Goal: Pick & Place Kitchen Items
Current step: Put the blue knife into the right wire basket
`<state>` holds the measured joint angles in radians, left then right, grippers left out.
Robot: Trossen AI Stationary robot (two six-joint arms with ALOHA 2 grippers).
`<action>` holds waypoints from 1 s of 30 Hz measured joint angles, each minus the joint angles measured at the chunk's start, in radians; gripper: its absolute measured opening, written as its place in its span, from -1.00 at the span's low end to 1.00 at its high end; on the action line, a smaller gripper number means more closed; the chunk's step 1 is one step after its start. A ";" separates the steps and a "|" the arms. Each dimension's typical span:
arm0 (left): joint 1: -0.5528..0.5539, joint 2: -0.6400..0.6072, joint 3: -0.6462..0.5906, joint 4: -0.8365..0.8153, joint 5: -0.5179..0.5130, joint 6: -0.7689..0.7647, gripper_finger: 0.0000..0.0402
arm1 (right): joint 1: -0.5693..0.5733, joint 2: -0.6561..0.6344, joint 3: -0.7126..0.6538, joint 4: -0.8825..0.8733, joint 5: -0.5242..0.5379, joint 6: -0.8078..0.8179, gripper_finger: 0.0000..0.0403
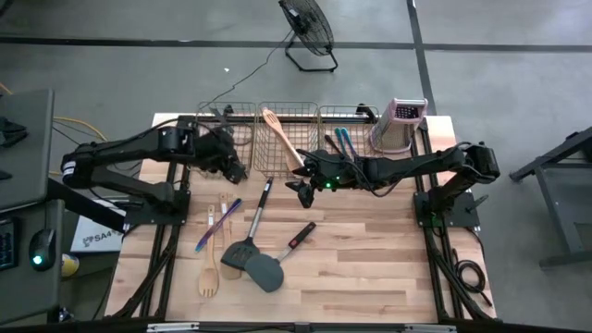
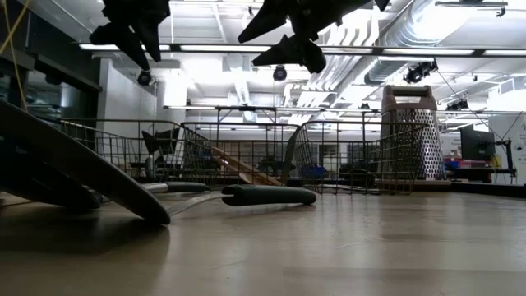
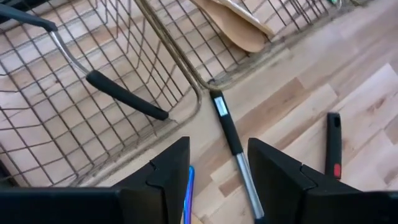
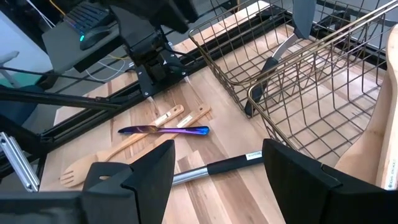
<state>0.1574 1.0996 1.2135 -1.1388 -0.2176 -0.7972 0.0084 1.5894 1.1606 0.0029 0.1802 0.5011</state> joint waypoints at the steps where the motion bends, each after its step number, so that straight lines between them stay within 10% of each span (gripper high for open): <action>1: -0.014 0.001 0.000 -0.004 -0.007 -0.009 -0.20 | 0.000 0.000 0.000 0.000 0.000 0.000 0.17; 15: -0.221 0.039 -0.059 -0.163 -0.047 -0.155 -0.20 | 0.013 0.000 0.000 0.000 0.000 0.027 0.17; 30: -0.489 0.037 -0.371 0.091 0.063 -0.269 -0.20 | 0.031 0.000 0.000 0.000 0.000 0.026 0.17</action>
<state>-0.3319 1.1362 0.8426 -1.0474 -0.1550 -1.0665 0.0395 1.5894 1.1606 0.0029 0.1799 0.5274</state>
